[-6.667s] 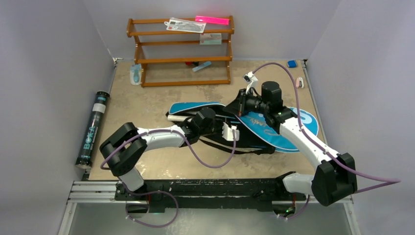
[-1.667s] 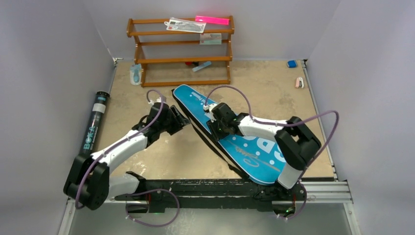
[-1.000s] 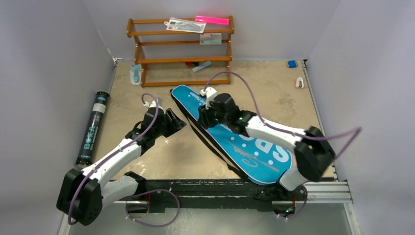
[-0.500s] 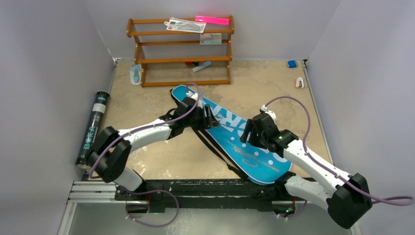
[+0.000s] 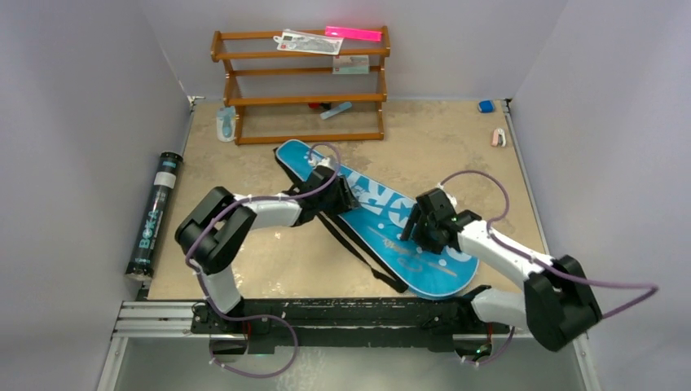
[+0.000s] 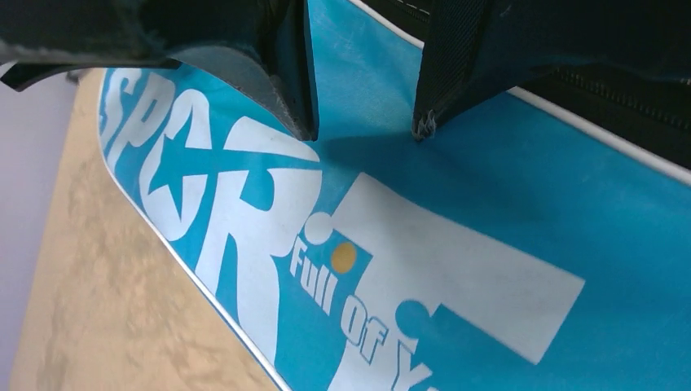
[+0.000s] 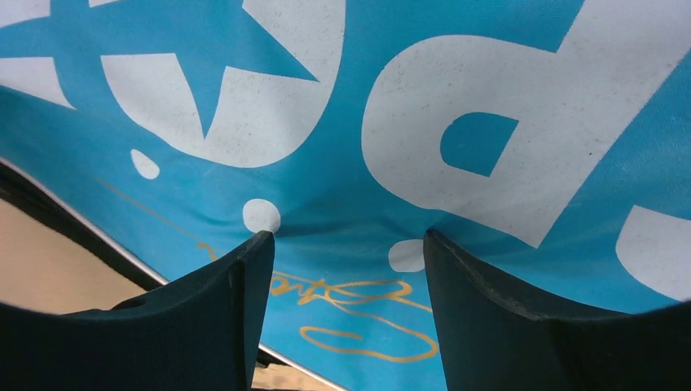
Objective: Pack up the badminton gear
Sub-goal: Zip the racket bag at the center of the board.
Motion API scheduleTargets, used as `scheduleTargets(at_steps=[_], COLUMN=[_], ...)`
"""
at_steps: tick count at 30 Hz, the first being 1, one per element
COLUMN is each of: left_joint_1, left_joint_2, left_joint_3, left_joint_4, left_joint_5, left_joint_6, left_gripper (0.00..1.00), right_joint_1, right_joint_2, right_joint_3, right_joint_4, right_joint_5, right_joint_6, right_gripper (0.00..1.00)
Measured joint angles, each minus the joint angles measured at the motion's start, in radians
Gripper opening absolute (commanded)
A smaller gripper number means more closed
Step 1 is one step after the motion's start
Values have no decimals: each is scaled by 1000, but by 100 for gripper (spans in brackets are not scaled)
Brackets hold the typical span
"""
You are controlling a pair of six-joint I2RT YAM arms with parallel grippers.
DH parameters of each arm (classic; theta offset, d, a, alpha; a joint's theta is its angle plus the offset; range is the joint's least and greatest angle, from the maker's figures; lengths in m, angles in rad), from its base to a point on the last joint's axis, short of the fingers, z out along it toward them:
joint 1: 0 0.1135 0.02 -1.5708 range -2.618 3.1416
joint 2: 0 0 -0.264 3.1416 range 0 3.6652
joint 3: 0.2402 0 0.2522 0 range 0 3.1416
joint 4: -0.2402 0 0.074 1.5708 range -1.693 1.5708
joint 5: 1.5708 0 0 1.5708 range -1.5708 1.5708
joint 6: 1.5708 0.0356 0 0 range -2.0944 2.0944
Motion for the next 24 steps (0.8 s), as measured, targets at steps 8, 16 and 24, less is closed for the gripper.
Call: scheduleTargets(at_steps=[8,16,24], left_joint_1=[51,-24,-94], left_joint_2=[-226,-445,-385], left_joint_3=[-241,-256,-286], left_joint_4=[87,80,100], left_joint_5=[-167,-45,145], left_joint_6=[-1,200,348], left_gripper=[47,41,44], right_joint_1=[-111,-113,-124], right_joint_2=[330,214,-16], right_joint_3=[225,200,116], right_joint_4=[311,346,189], right_joint_5=[-299,-341,-238], right_joint_6=[-206,-351,-340], right_gripper=[69,71,87])
